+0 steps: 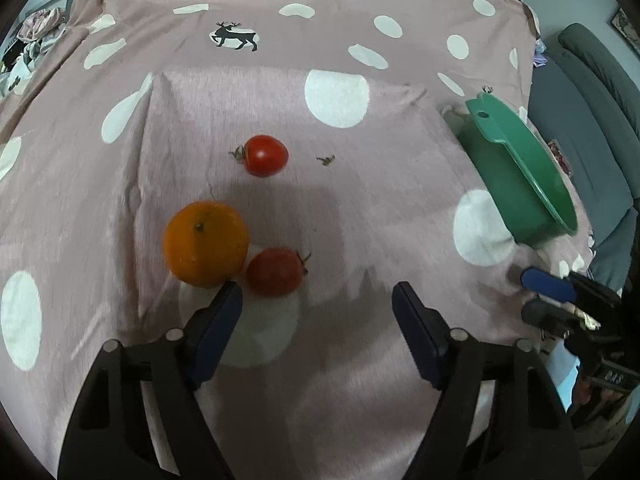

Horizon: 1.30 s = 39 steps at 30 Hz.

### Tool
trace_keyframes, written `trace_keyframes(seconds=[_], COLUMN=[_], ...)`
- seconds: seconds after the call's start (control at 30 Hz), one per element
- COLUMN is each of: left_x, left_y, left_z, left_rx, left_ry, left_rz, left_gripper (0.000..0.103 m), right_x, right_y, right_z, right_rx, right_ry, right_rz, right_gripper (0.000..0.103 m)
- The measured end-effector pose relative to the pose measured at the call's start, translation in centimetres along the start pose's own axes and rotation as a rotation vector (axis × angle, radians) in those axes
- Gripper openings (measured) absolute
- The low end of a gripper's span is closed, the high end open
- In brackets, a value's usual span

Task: Organize fruits
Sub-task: 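Move the right tool back toward the red tomato beside the orange, then grasp the red tomato with the right tool and lift it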

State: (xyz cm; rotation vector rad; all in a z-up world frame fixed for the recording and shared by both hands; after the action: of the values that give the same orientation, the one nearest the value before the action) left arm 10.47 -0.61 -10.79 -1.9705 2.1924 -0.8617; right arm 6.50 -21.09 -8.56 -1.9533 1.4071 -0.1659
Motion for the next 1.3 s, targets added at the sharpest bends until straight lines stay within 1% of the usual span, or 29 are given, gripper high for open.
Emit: trace_keyframes(seconds=[0.07, 0.17, 0.23, 0.33, 0.43, 0.7, 0.8, 0.9, 0.93, 1.03, 1.07, 1.13, 1.3], left_x=[-0.2, -0.7, -0.9, -0.9, -1.0, -1.1, -0.8, -0.5, -0.5, -0.6, -0.8, -1.0, -1.4], left_y=[-0.4, -0.8, -1.0, -1.5, -2.0, -4.8, -5.5, -5.8, -5.9, -6.2, -6.3, -6.6, -6.7], left_z=[0.3, 0.8, 1.0, 1.1, 1.3, 1.2, 1.7, 2.6, 2.9, 3.7, 4.0, 4.0, 4.0], left_rx=[0.003, -0.001, 0.0, 0.006, 0.009, 0.051, 0.047, 0.024, 0.017, 0.004, 0.001, 0.01, 0.024], left_ry=[-0.011, -0.021, -0.028, -0.032, -0.033, -0.053, -0.071, -0.095, -0.102, -0.122, -0.127, -0.133, -0.118], left_rz=[0.001, -0.013, -0.013, -0.014, -0.016, -0.007, 0.007, 0.039, 0.046, 0.059, 0.055, 0.055, 0.045], left_gripper=[0.06, 0.051, 0.048, 0.046, 0.046, 0.046, 0.046, 0.046, 0.044, 0.036, 0.032, 0.028, 0.028], right_x=[0.1, 0.3, 0.4, 0.5, 0.5, 0.8, 0.8, 0.8, 0.8, 0.9, 0.9, 1.0, 1.0], right_y=[0.1, 0.1, 0.2, 0.3, 0.3, 0.2, 0.3, 0.3, 0.3, 0.2, 0.2, 0.2, 0.3], right_z=[0.2, 0.4, 0.5, 0.9, 1.2, 1.1, 1.2, 1.2, 1.2, 1.1, 1.2, 1.2, 1.2], right_rx=[-0.005, -0.007, -0.01, -0.018, -0.025, -0.021, -0.023, -0.021, -0.022, -0.018, -0.017, -0.016, -0.013], right_ry=[-0.001, -0.003, -0.004, -0.006, -0.007, -0.001, -0.001, -0.006, -0.007, -0.016, -0.018, -0.02, -0.024], right_rz=[0.002, 0.005, 0.007, 0.011, 0.011, 0.018, 0.019, 0.017, 0.016, 0.019, 0.02, 0.019, 0.017], right_gripper=[0.042, 0.042, 0.042, 0.042, 0.042, 0.042, 0.042, 0.042, 0.042, 0.042, 0.042, 0.042, 0.042])
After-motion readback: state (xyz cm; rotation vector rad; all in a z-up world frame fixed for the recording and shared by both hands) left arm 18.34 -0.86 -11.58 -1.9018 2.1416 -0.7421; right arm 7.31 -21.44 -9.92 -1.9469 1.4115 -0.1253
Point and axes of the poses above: each gripper's, at about its wrist camera, not at the fingertips, and z roughly the way its jaws point, x to its right, y to its underside, the point moved 3 cm from there along z, roughly the way its jaws point, and after that the axes turned 1 degree about y, right-handed, at the moved point
